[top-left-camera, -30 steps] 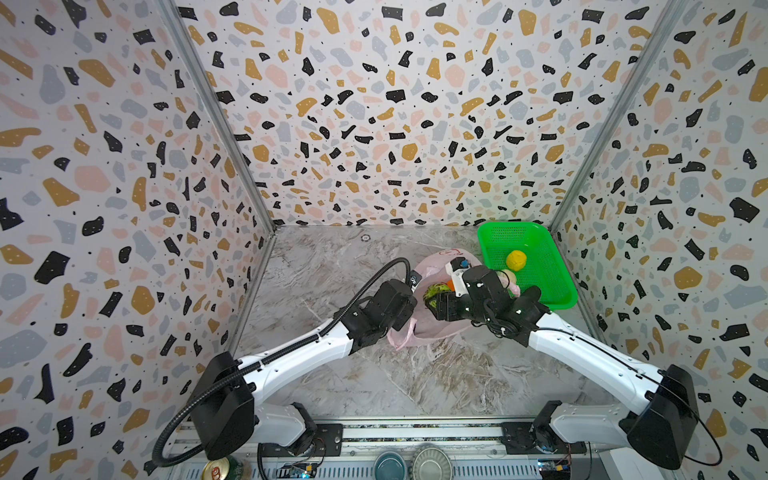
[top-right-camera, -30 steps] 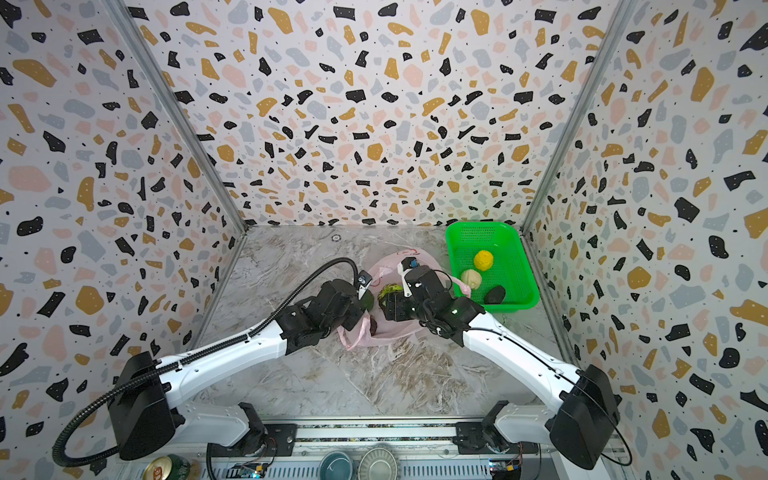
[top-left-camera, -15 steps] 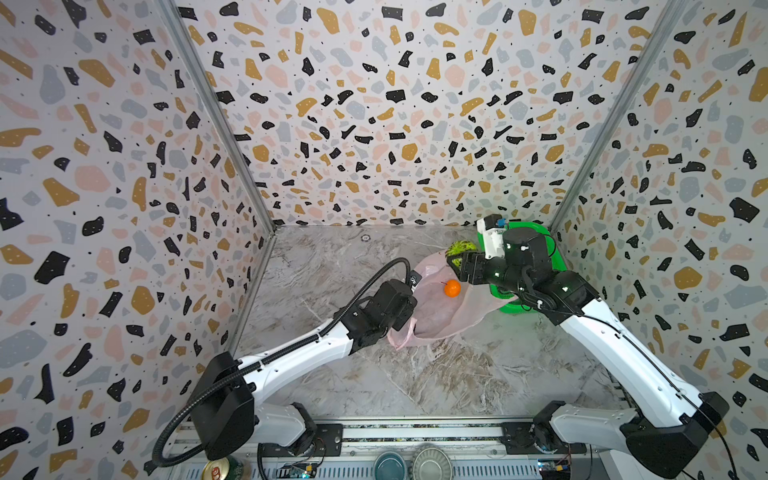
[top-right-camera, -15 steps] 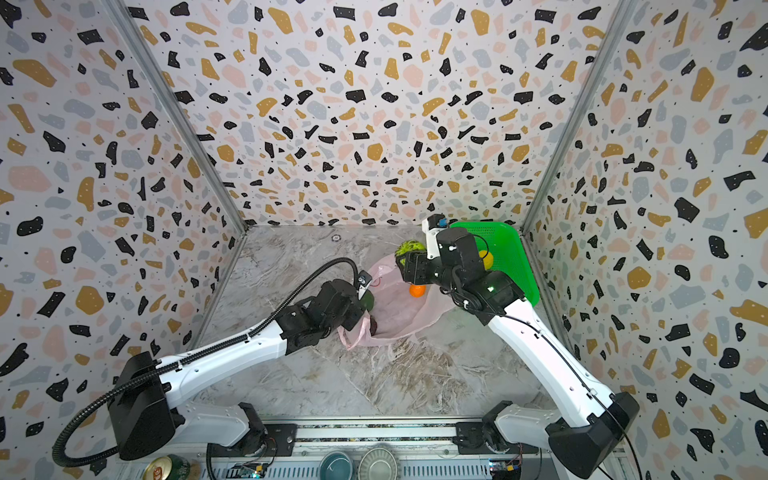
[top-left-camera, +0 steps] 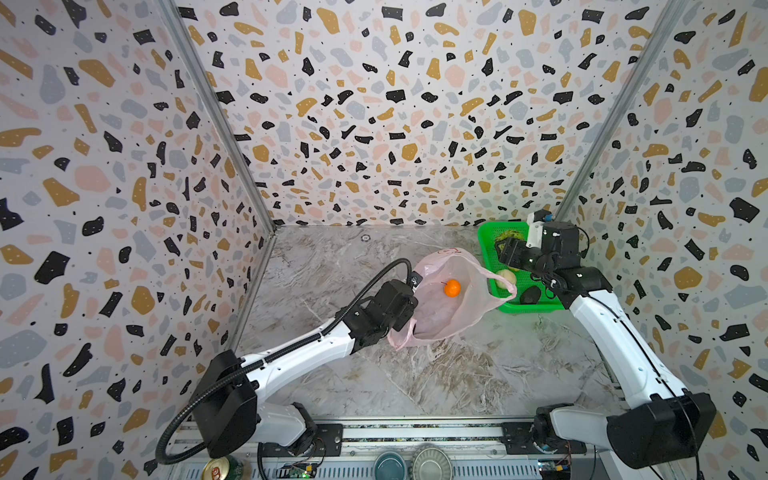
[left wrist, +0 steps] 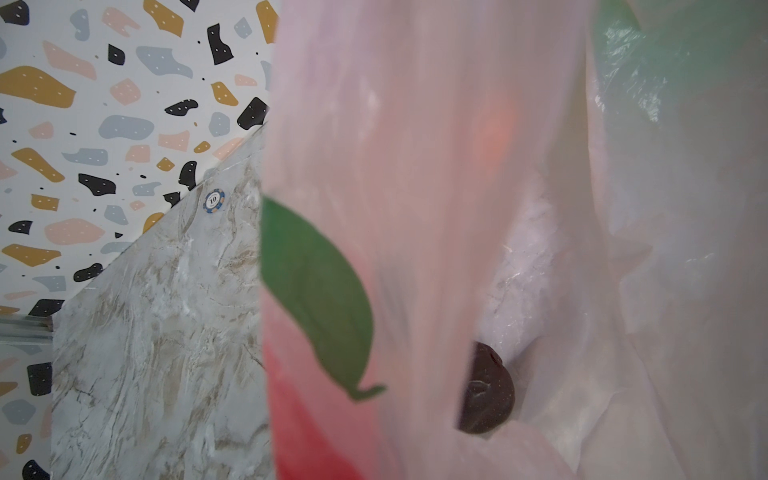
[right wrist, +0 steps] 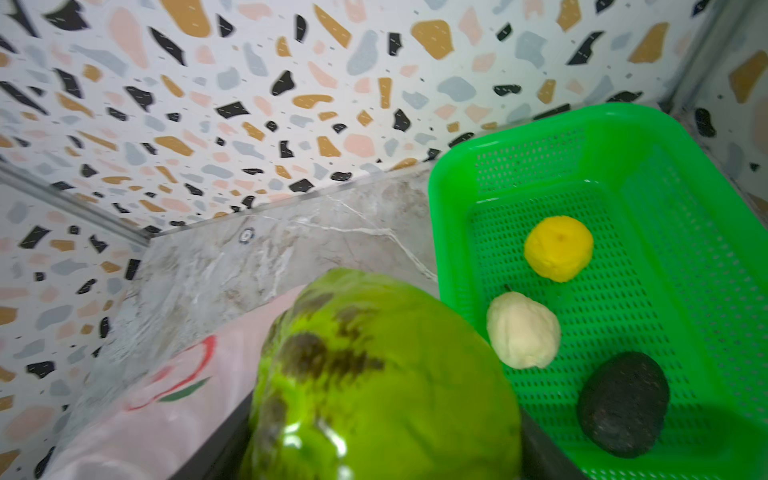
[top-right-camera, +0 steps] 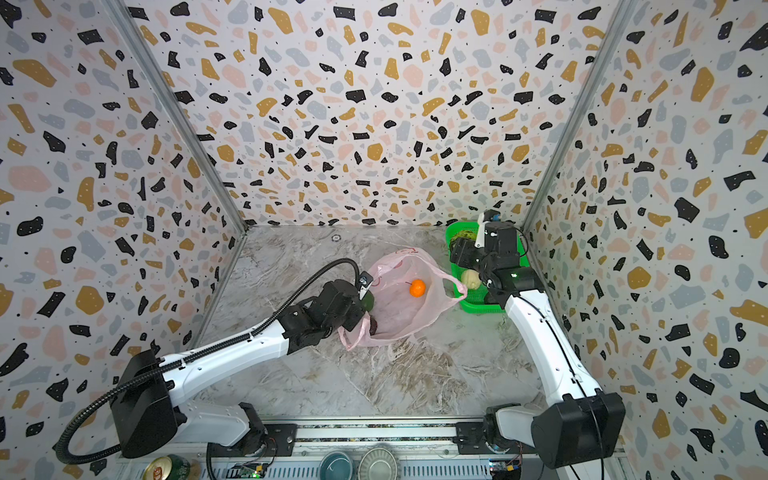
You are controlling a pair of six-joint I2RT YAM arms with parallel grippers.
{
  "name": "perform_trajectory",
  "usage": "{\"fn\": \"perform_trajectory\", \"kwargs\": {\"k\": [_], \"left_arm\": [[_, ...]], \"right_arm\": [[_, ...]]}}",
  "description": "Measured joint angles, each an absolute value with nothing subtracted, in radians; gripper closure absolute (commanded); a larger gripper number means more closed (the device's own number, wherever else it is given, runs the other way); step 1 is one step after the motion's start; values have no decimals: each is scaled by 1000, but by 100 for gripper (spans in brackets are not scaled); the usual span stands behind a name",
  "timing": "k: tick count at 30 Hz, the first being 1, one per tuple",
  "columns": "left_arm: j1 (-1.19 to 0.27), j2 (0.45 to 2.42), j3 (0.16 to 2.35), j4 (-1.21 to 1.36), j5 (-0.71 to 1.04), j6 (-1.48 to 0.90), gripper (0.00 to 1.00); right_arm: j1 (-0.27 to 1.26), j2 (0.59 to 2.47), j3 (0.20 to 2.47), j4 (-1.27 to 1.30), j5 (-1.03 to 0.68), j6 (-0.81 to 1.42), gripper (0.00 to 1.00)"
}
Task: Untie the knot of the plastic bag and take out the fruit
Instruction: 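Lift the green spotted custard apple out and carry it over the basket, then lower the custard apple into the green basket beside the pear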
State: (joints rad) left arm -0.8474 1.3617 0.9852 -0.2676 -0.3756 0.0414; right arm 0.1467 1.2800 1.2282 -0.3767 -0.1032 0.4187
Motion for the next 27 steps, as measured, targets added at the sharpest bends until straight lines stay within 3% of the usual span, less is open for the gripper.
{"fn": "perform_trajectory", "kwargs": {"k": [10,16,27], "left_arm": [[-847,1362,985,-262,-376,41,100],[-847,1362,985,-260,-376,41,100],[-847,1364,985,-260,-396,41,100]], "right_arm": [[-74,1468,1081,-219,-106,377,42],[-123,1601,1063,-133,-93,371,40],[-133,1728,1095,-99,-73,351,21]]}}
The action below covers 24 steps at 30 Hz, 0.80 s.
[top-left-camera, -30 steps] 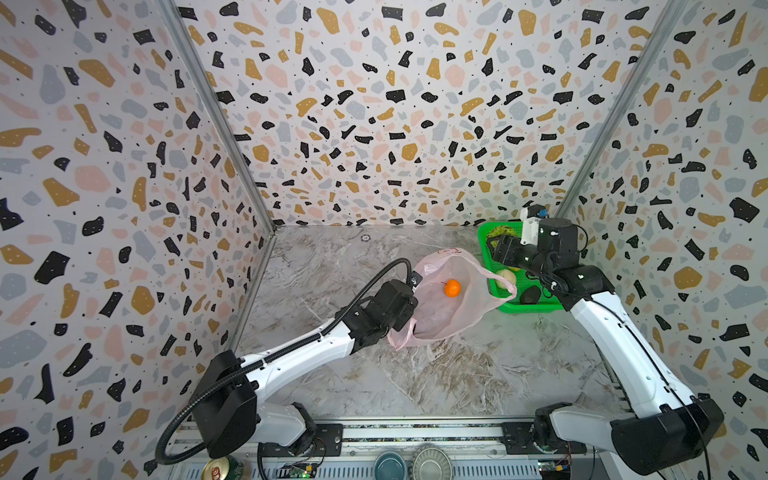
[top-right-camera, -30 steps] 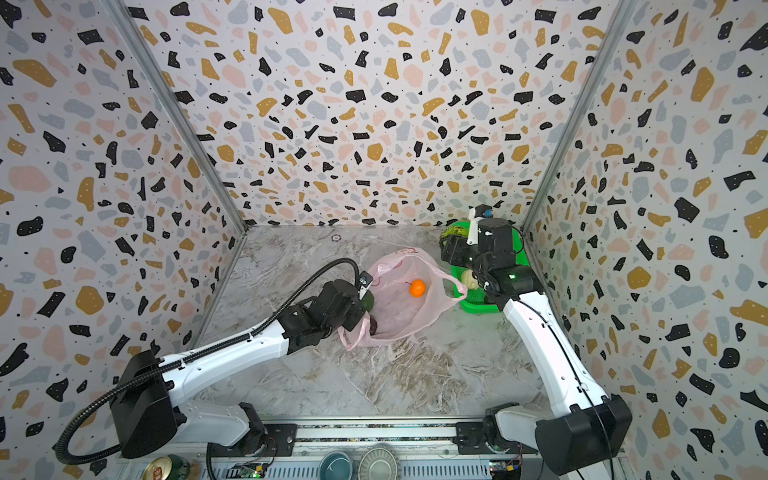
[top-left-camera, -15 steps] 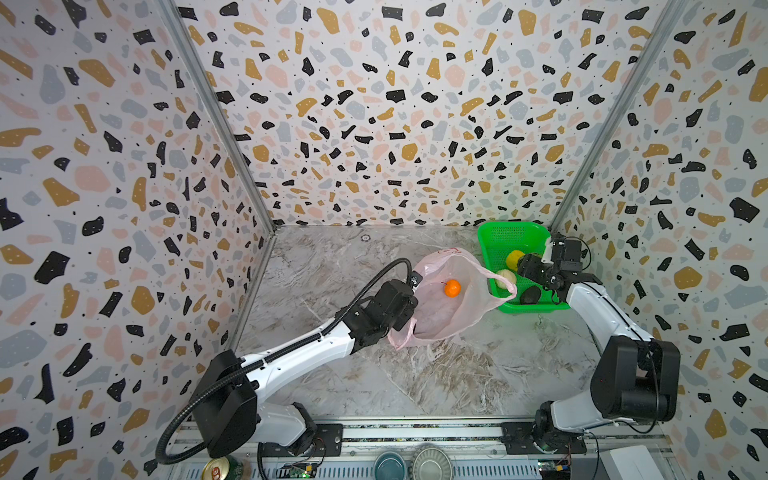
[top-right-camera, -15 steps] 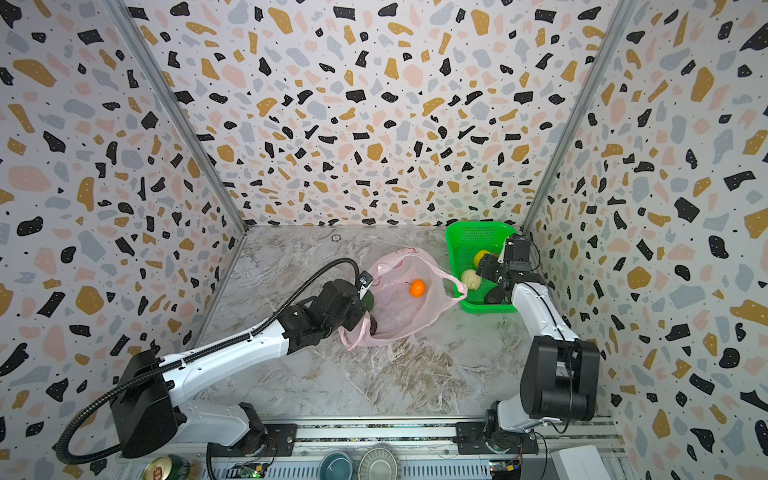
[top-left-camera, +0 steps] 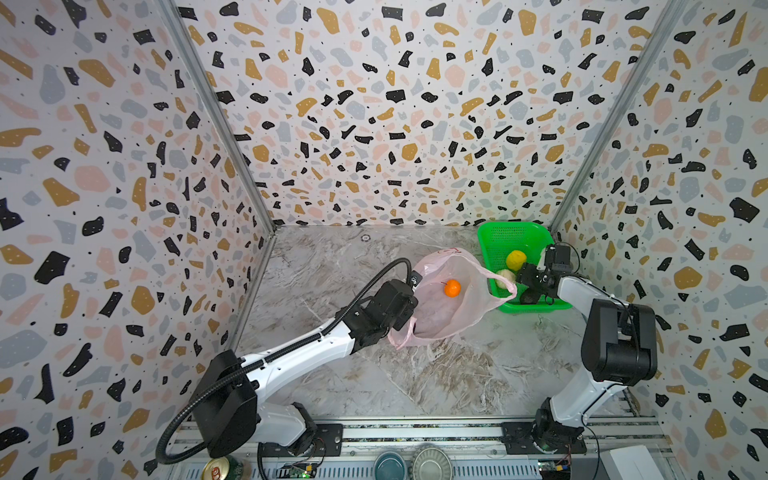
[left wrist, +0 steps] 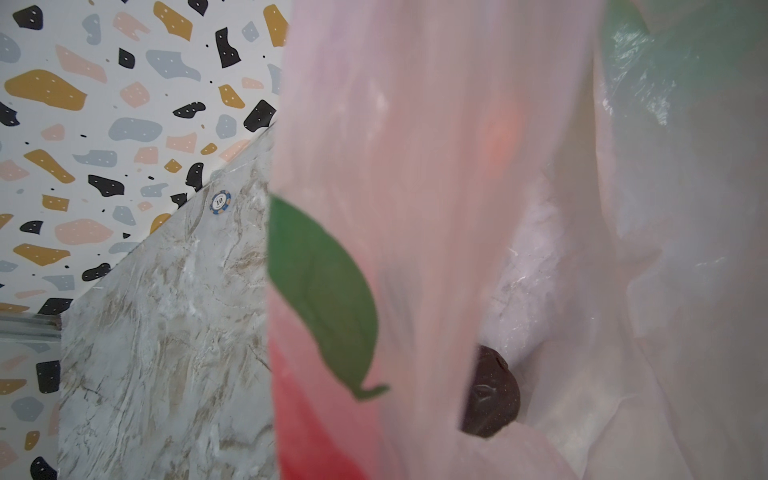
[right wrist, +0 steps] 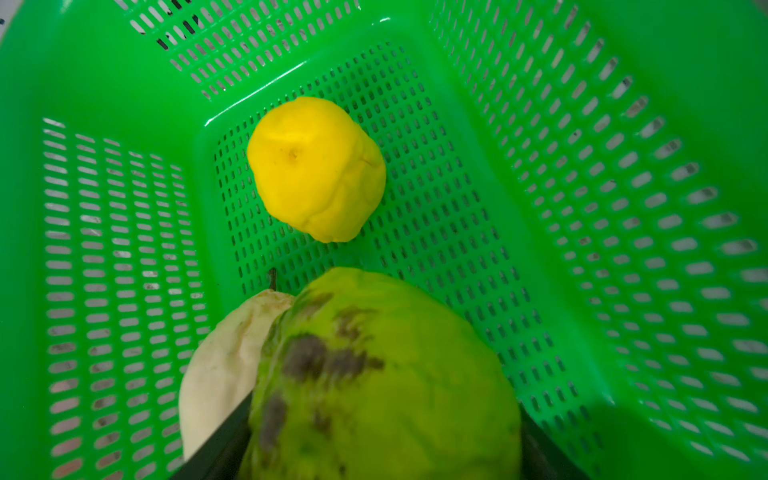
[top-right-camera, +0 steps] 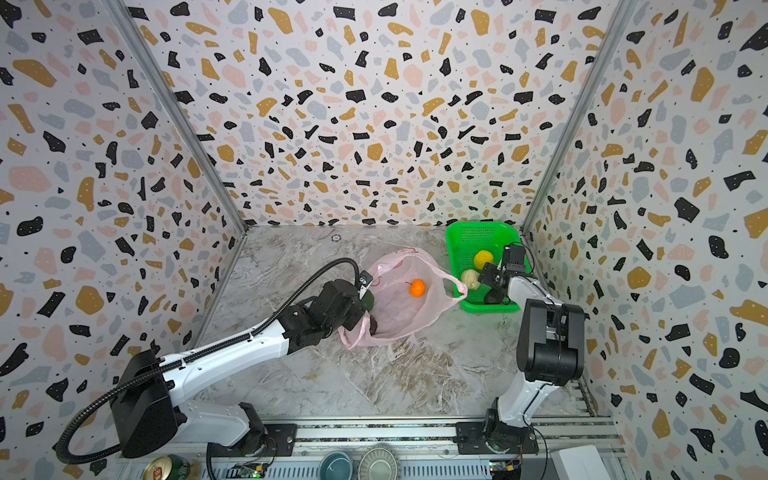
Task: Untie the knot of the plastic bag and take out the fruit
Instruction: 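Lower the custard apple into the green basket beside the pear, then open the right gripper and move it back into the bag mouth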
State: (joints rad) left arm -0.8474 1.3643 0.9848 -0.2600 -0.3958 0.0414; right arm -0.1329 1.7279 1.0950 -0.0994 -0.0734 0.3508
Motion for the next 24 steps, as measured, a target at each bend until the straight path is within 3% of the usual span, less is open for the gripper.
{"fn": "perform_trajectory", "kwargs": {"k": [8,24], "left_arm": [[-847,1374,985,-260,-406,41,100],[-847,1374,985,-260,-403,42,100]], "right_arm": [[-134,1729,1108,-96,-64,349,11],[-131,1668,1108,-133,-82,350,9]]}}
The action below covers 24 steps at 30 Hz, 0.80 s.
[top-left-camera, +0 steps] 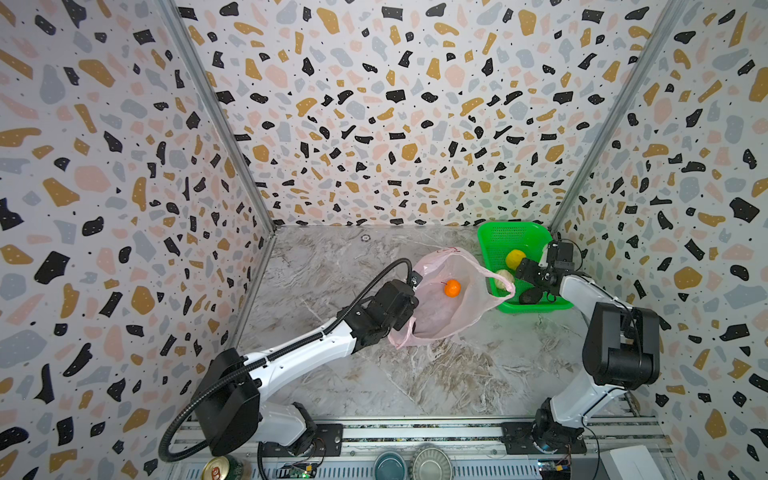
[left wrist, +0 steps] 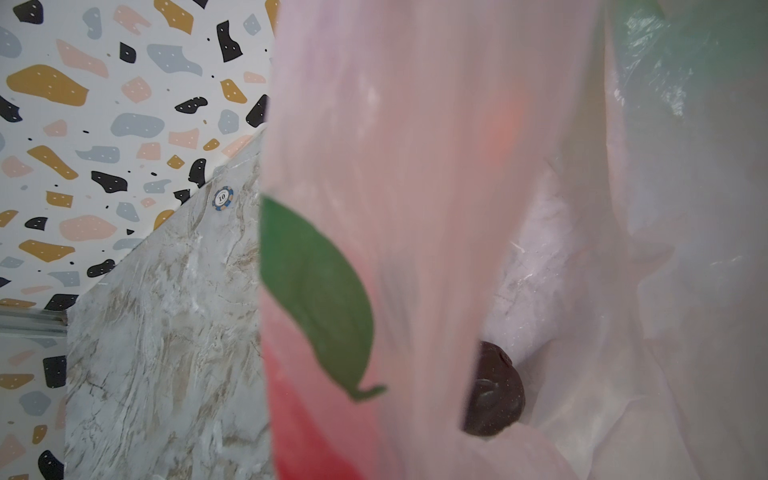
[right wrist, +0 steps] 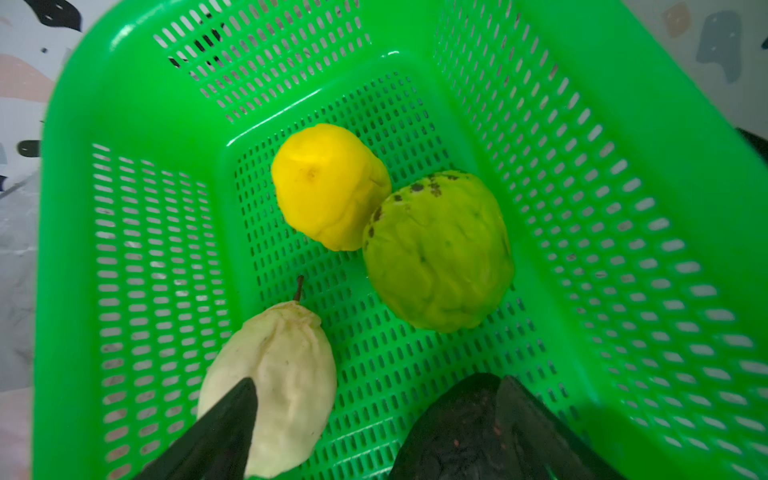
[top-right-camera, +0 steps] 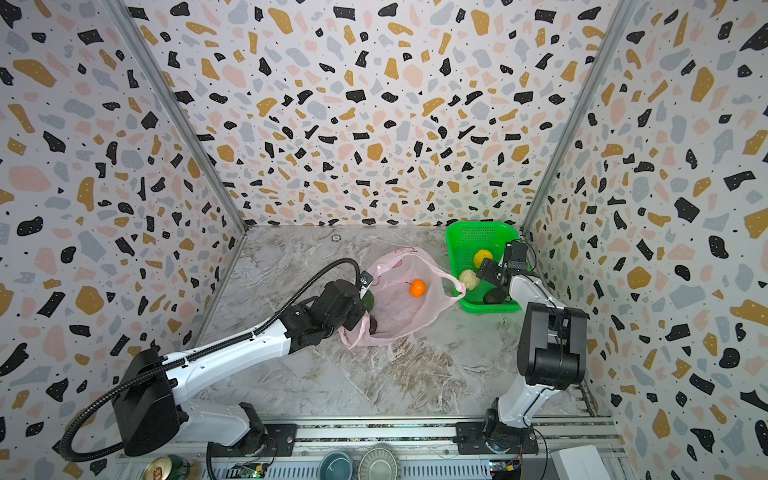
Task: Untie the knot of the plastic bag and take out the fruit
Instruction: 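Open the right gripper and move it back into the bag mouth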
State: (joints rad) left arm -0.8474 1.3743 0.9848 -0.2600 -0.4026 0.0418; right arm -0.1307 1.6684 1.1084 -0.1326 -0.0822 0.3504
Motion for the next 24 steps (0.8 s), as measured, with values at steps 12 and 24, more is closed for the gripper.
{"fn": "perform_trajectory", "kwargs": {"k": [12,24], "left_arm": [[-847,1374,985,-260,-402,46,100],[-847,1374,985,-260,-402,46,100]], "right_arm": [[-32,1327,1185,-323,-182,348,3],[466,1183,1362,-474,-134,402,1]]}}
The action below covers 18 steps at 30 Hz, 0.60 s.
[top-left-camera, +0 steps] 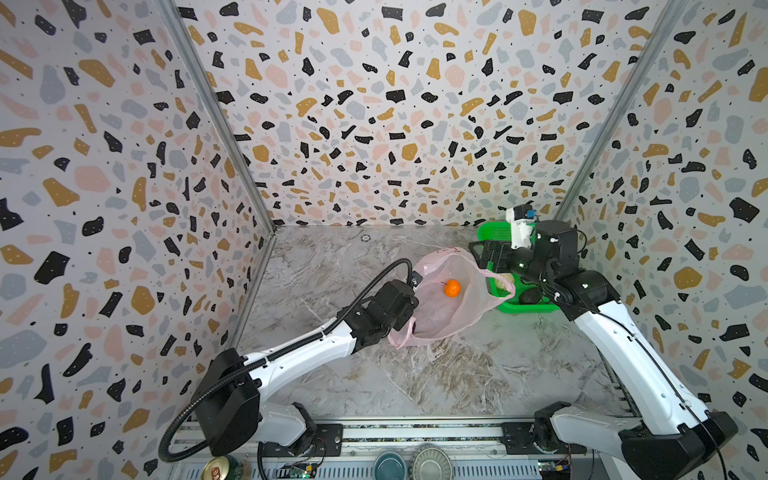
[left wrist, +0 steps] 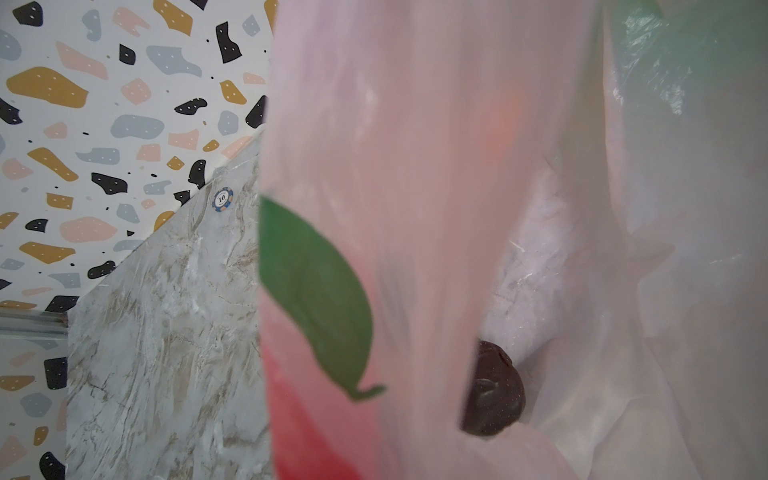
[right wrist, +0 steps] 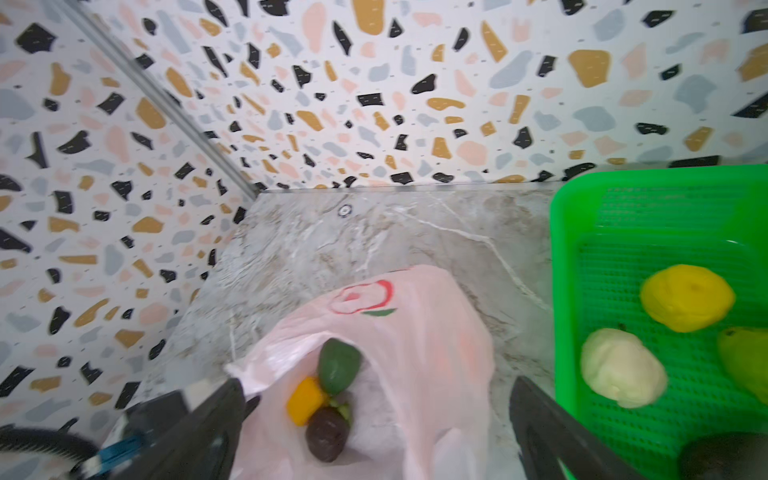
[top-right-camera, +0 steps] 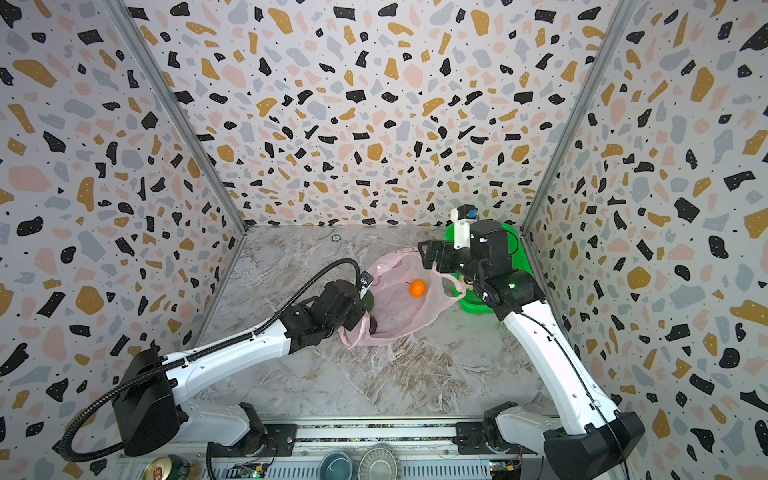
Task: Untie the knot of the plastic bag and take out the fruit
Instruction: 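Open the right gripper and move it back into the bag mouth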
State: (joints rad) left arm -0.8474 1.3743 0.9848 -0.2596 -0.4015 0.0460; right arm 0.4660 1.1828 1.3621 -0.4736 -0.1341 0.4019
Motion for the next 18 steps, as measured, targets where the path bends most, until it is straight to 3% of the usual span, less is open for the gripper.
{"fn": "perform_trajectory", "kwargs": {"k": [7,18], "left_arm": [[-847,1374,985,-260,-402,49,100],[-847,1374,987,-260,-400,50,100]], "right_arm": [[739,1204,1348,-504,-29,433,3],[841,1260,1073,-464,127,417,9]]}}
